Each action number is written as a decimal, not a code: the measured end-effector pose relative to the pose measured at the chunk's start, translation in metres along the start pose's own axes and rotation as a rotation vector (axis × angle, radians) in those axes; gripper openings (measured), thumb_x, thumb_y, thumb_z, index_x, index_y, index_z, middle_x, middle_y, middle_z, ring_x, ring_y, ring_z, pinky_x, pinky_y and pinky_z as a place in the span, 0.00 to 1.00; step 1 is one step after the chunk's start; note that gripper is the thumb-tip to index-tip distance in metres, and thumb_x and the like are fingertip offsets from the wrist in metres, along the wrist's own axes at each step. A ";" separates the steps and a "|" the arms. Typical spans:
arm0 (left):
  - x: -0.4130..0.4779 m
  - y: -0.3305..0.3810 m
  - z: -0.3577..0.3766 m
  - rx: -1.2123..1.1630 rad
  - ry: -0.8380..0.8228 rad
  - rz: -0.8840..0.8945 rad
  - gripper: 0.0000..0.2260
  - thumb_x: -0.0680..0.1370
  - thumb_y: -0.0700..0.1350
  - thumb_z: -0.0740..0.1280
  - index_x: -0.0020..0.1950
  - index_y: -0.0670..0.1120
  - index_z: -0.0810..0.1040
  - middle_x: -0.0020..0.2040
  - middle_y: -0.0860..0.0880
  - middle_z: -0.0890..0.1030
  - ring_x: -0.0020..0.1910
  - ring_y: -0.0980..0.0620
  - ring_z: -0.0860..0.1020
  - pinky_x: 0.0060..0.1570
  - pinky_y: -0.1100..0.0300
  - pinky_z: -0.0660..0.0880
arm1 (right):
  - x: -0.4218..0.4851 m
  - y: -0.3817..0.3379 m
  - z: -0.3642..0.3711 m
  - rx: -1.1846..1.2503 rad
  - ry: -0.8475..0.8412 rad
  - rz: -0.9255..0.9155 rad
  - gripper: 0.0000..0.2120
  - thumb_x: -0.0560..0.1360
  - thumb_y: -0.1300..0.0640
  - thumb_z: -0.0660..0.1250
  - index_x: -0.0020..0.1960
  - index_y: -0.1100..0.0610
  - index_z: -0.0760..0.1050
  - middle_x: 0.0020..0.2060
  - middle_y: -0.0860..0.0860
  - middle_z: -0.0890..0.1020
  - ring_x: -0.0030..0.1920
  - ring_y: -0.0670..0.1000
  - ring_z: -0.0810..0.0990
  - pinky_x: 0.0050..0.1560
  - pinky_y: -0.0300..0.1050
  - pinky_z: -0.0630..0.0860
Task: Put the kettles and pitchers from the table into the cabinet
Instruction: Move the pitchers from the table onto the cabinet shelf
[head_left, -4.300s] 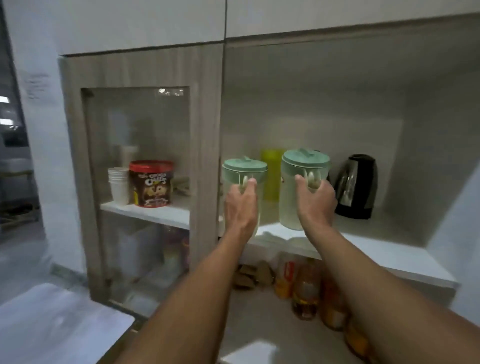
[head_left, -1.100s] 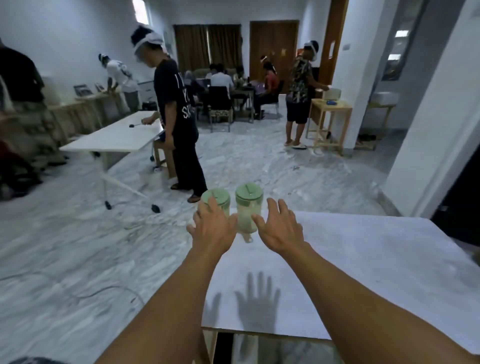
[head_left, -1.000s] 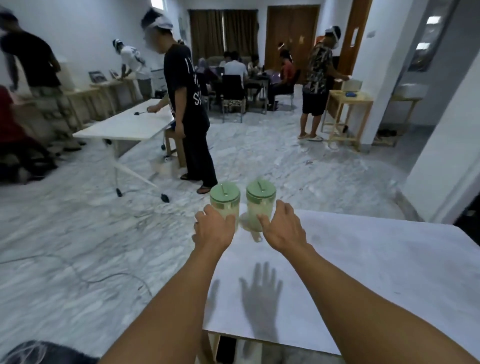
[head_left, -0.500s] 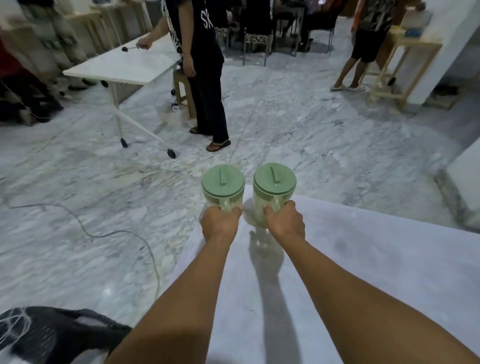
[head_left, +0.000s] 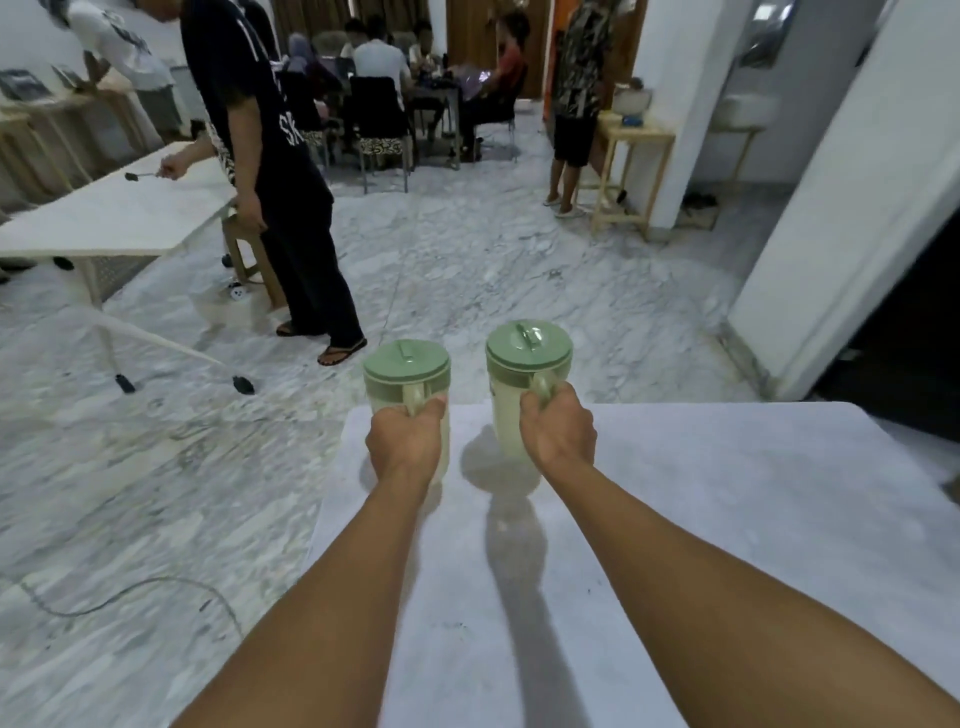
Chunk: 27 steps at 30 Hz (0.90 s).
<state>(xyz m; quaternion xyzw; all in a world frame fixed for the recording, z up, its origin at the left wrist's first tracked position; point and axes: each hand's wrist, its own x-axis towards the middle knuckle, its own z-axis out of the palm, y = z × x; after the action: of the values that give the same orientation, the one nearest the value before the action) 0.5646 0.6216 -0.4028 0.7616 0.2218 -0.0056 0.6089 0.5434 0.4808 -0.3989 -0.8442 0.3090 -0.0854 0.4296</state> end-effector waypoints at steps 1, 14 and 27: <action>-0.014 0.009 0.005 -0.013 -0.042 0.034 0.18 0.75 0.55 0.70 0.49 0.39 0.83 0.48 0.42 0.84 0.47 0.40 0.81 0.45 0.55 0.74 | -0.008 0.002 -0.020 0.008 0.058 0.008 0.18 0.79 0.47 0.59 0.63 0.57 0.72 0.56 0.60 0.81 0.57 0.64 0.79 0.58 0.53 0.75; -0.344 0.090 0.096 -0.228 -0.718 0.459 0.19 0.80 0.57 0.62 0.50 0.42 0.80 0.47 0.44 0.83 0.47 0.44 0.80 0.41 0.56 0.71 | -0.185 0.098 -0.347 0.312 0.941 0.081 0.13 0.74 0.48 0.64 0.45 0.59 0.78 0.41 0.57 0.84 0.45 0.61 0.82 0.44 0.48 0.76; -0.729 0.104 0.184 -0.343 -1.361 0.637 0.16 0.79 0.55 0.62 0.38 0.46 0.77 0.40 0.45 0.80 0.39 0.46 0.77 0.39 0.54 0.72 | -0.396 0.248 -0.631 0.116 1.581 0.158 0.14 0.79 0.48 0.63 0.48 0.60 0.77 0.39 0.51 0.78 0.41 0.54 0.77 0.42 0.44 0.69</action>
<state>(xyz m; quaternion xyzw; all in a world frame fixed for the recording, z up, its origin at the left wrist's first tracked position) -0.0083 0.1923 -0.1511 0.5123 -0.4340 -0.2628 0.6929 -0.1412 0.1833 -0.1550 -0.4854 0.5764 -0.6442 0.1310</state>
